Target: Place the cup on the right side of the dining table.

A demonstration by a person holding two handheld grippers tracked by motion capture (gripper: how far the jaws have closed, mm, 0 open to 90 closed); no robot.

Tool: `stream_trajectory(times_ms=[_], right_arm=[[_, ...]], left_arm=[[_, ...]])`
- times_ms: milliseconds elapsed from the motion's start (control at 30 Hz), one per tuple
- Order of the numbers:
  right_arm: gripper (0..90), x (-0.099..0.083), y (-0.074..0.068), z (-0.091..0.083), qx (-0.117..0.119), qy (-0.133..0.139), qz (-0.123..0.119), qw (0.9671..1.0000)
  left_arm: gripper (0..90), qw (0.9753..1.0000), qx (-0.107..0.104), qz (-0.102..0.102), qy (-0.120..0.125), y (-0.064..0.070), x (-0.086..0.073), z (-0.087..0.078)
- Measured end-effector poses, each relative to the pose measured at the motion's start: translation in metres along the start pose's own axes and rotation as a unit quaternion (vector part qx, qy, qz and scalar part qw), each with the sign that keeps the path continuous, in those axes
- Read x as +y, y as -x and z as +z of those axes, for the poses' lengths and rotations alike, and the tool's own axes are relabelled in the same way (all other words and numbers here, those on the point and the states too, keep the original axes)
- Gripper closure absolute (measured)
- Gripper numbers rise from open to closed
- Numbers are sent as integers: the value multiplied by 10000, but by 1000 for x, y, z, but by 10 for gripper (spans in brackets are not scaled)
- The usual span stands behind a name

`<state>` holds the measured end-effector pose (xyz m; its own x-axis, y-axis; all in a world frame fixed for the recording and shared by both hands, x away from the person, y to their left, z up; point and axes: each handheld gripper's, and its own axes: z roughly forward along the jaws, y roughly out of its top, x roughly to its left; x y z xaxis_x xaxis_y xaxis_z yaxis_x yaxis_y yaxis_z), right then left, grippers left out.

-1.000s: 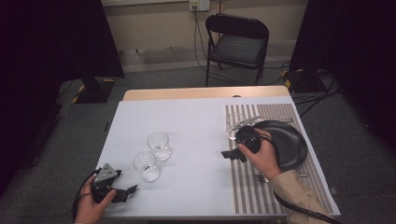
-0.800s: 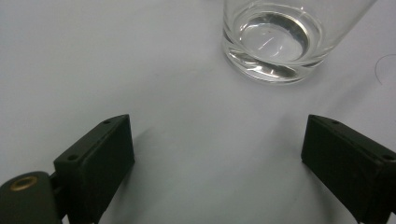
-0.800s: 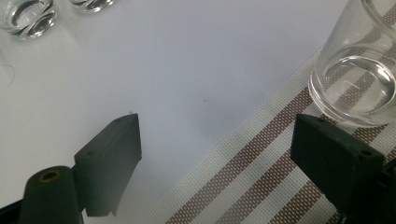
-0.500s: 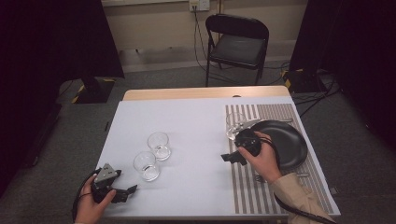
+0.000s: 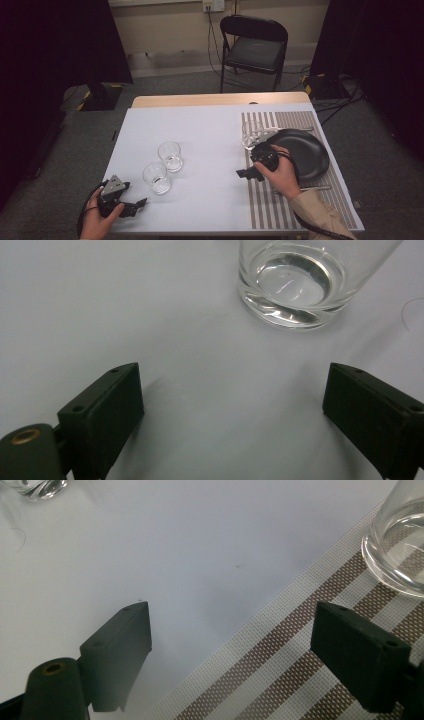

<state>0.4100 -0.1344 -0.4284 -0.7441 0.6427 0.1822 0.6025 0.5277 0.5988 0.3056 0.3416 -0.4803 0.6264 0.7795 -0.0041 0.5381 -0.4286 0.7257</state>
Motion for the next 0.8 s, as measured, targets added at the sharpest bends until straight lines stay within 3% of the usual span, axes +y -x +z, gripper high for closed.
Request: stream_trajectory(times_ms=[800], right_arm=[[162, -12, -3, 4, 75, -65, 1, 10000]], left_arm=[[85, 10000, 1, 0, 0, 0, 0, 0]])
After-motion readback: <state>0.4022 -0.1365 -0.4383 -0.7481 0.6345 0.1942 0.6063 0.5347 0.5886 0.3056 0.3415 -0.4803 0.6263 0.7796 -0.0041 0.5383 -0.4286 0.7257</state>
